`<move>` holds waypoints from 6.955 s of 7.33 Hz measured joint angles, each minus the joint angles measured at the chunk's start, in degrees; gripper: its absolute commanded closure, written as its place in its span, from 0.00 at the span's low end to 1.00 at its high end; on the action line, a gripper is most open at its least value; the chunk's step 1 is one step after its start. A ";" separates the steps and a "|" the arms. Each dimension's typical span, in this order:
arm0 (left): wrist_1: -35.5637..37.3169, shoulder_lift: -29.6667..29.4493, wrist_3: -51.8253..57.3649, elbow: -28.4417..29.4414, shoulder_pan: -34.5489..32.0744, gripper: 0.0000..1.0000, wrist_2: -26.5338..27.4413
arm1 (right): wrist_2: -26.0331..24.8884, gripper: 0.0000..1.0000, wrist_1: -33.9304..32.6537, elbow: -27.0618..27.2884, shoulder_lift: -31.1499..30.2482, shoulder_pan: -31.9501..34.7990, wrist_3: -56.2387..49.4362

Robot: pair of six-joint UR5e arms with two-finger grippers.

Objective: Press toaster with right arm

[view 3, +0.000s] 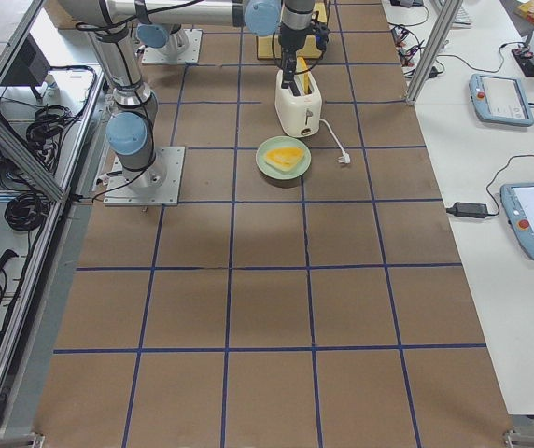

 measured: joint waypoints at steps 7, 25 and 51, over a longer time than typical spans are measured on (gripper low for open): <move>0.00 0.00 0.00 0.00 0.00 0.00 0.00 | -0.36 0.00 1.36 -0.62 0.69 -0.13 0.27; 0.00 0.00 0.00 0.00 0.00 0.00 0.00 | 3.41 0.84 -16.81 4.78 5.65 -2.46 -66.19; 0.00 0.00 0.00 0.00 0.00 0.00 0.00 | 1.57 0.80 -36.71 11.88 16.28 1.04 -90.27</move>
